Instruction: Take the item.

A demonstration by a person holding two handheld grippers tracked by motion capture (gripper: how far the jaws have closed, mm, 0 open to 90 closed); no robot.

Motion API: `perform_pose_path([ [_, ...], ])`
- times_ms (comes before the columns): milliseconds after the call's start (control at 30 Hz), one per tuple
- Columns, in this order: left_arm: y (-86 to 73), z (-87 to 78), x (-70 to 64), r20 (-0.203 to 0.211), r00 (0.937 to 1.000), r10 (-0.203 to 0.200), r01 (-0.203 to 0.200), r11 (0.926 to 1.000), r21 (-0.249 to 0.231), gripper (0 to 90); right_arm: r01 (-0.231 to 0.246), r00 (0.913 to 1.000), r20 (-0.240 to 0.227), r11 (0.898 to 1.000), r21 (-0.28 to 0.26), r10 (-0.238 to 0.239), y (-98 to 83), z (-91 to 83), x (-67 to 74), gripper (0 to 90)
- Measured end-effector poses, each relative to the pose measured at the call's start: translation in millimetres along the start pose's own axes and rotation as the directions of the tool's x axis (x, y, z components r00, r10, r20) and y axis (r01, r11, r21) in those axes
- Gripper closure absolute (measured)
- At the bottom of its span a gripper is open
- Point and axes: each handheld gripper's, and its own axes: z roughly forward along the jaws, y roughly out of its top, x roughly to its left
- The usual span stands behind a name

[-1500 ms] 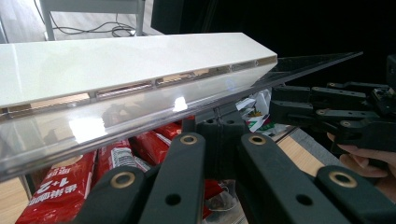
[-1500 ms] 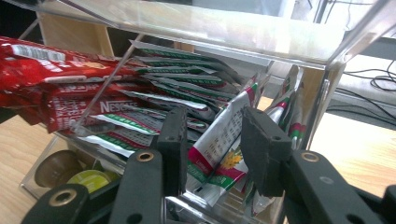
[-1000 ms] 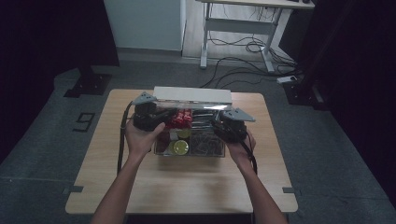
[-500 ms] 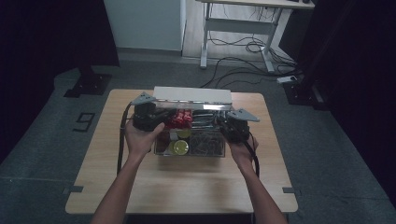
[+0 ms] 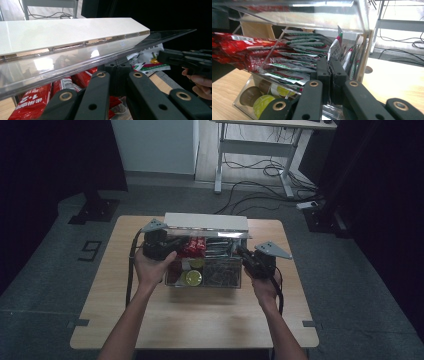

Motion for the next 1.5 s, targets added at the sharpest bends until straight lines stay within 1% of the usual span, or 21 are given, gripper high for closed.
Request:
perform_pose_path([
  [267,-0.2,0.3,0.2,0.0,1.0,0.0,0.0,1.0,0.0,90.0,-0.03,0.9993,-0.025,0.997,-0.064,0.028,0.9,-20.0,-5.5,87.6],
  [400,-0.3,0.5,0.0,0.0,1.0,-0.001,0.001,1.0,-0.002,90.0,-0.034,0.9987,-0.04,0.996,-0.082,0.031,0.6,-26.0,-8.3,87.6],
  [467,-0.3,0.4,0.0,0.0,1.0,0.0,0.0,1.0,-0.001,89.9,-0.048,0.9978,-0.051,0.995,-0.084,0.043,-0.6,-27.6,-10.7,87.6],
  [667,0.0,0.1,0.7,0.0,1.0,-0.005,0.005,1.0,-0.001,90.0,-0.061,0.9966,-0.062,0.993,-0.097,0.055,-3.5,-33.2,-14.0,87.6],
  [867,0.0,1.3,1.2,0.0,1.0,-0.009,0.009,1.0,0.001,90.0,-0.07,0.9963,-0.058,0.99,-0.124,0.064,-4.7,-41.8,-17.0,87.7],
  [1033,-0.3,2.3,0.6,0.001,1.0,-0.007,0.007,1.0,0.002,90.0,-0.068,0.9965,-0.056,0.988,-0.136,0.061,-5.6,-50.2,-19.0,87.7],
  [1267,-0.3,3.1,0.5,0.0,1.0,-0.006,0.006,1.0,0.006,90.0,-0.08,0.9965,-0.036,0.983,-0.163,0.075,-6.1,-60.7,-26.4,87.7],
  [1500,-0.6,3.5,0.1,-0.003,1.0,-0.005,0.005,1.0,0.007,90.0,-0.081,0.9966,-0.029,0.981,-0.178,0.077,-6.7,-70.2,-31.1,87.8],
])
